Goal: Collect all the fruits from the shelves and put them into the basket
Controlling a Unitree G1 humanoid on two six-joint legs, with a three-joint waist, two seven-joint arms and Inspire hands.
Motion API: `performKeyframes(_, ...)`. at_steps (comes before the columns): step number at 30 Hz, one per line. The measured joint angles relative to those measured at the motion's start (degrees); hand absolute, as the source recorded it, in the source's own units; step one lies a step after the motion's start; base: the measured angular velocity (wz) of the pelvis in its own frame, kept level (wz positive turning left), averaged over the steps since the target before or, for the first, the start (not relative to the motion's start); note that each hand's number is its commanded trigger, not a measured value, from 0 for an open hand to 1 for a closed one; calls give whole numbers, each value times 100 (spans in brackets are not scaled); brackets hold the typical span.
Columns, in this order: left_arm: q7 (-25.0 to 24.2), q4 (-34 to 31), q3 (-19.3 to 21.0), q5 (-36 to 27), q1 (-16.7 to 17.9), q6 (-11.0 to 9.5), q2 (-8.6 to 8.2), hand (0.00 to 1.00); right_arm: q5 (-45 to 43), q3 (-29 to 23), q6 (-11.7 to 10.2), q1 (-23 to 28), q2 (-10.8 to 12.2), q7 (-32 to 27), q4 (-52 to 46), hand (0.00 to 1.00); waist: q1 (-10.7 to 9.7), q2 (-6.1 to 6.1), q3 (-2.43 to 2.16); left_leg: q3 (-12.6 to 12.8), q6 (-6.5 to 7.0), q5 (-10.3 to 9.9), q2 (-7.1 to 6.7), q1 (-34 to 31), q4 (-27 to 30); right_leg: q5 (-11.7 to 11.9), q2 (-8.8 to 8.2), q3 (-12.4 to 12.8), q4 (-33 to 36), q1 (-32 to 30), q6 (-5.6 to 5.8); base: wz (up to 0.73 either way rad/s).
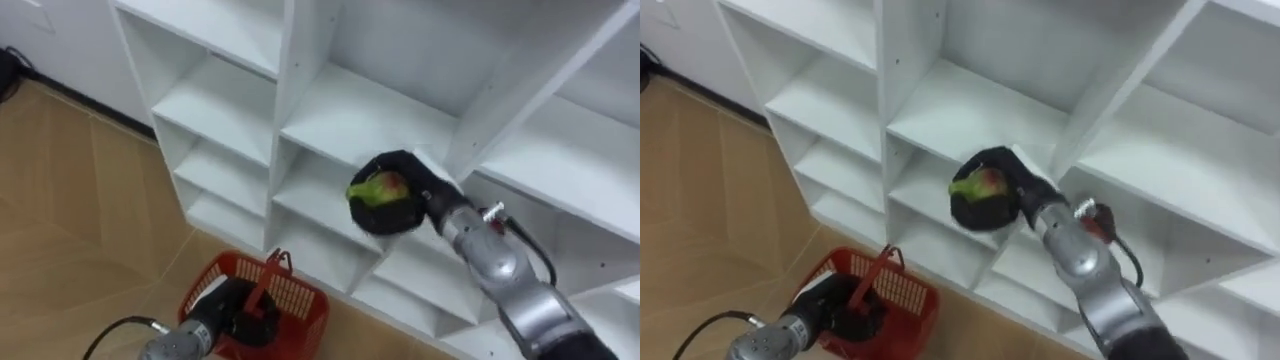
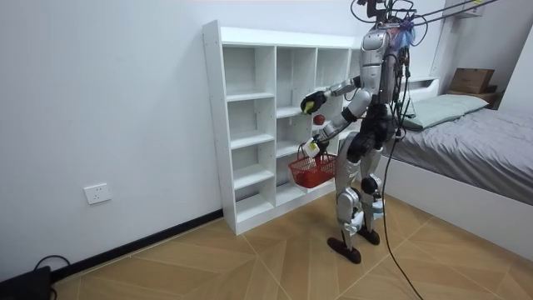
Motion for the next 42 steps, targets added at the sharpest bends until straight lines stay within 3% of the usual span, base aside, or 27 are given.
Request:
performKeyframes(3,6,-11,-13,-62,4,-1,-60,100,-152,-17,-3,303,-19,6,-379,100,-282,161,-37,96,8,-4,9,157,-104,13,1,97,4,80,0,-23)
performKeyframes(6,20,-5,-4,-130,-1,-79,-98,100,-421,-16,-20,594,-3,31,-681,100,-338,319,-70,288,10,-5,24,360,-225,24,48,374,24,140,-4,-40)
performKeyframes(11,51,-9,0,-257,162,-170,-176,100,-411,-53,-20,1027,111,91,-901,100,-505,496,-127,434,7,-3,48,618,-368,24,62,516,2,255,-4,-17)
performKeyframes(17,49,-133,-9,-333,235,-174,-204,100,-412,-58,-13,1344,169,324,-902,100,-589,520,-123,559,10,-5,101,716,-388,23,59,645,9,265,-3,-11)
performKeyframes(24,10,-321,-129,-337,238,-189,-178,100,-453,-14,-21,1503,258,336,-475,100,-646,597,-73,704,14,-9,114,771,-459,22,68,759,0,228,-1,-9)
performKeyframes(27,6,-347,-124,-334,240,-191,-170,100,-477,-17,2,1633,289,350,-319,100,-642,610,-75,732,14,-8,124,688,-459,22,69,802,8,131,-2,-6)
performKeyframes(38,-106,-647,-119,-348,233,-278,-143,100,-1011,-84,-41,1423,422,345,264,100,-668,765,-66,819,18,-28,142,643,-458,23,69,800,50,47,-1,-2)
performKeyframes(42,-168,-804,-127,-676,235,-442,-149,100,-1108,-82,-67,1387,503,347,559,100,-659,818,-86,795,20,-26,140,596,-442,22,60,814,112,-20,0,-2)
